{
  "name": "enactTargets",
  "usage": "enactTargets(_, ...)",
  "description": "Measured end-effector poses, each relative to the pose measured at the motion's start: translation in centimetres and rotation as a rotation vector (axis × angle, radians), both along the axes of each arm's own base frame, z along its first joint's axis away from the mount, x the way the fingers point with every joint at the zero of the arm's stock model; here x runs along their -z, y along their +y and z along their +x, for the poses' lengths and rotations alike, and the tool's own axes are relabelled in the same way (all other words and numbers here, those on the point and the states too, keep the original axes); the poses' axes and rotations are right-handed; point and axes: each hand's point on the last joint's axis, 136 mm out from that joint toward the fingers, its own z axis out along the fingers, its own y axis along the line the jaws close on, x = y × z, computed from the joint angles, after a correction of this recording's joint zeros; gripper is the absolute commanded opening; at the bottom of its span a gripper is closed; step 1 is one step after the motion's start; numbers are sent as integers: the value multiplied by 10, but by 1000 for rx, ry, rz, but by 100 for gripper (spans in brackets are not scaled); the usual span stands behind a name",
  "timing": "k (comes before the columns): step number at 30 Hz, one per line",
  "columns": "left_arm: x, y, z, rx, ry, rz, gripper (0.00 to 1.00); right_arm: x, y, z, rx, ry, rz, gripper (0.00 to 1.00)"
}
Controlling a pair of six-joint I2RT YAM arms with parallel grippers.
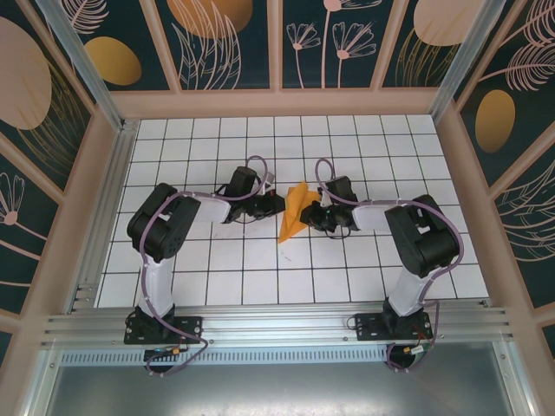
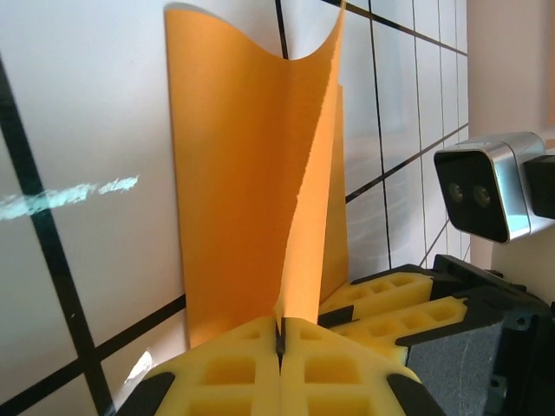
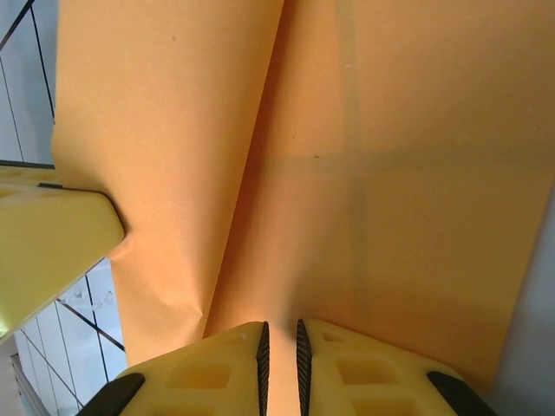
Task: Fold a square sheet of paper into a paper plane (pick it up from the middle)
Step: Fourth fold the wing at the center of the table.
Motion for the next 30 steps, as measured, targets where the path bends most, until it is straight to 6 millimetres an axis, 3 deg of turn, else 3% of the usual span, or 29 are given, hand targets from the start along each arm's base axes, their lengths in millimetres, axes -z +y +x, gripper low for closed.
enactTargets(12, 17, 2, 1, 16, 19, 64, 0, 1, 1, 0, -5, 3, -4, 21)
enactTargets(30, 19, -1, 7, 32, 6, 76, 0, 1, 1, 0, -8, 3, -5, 21)
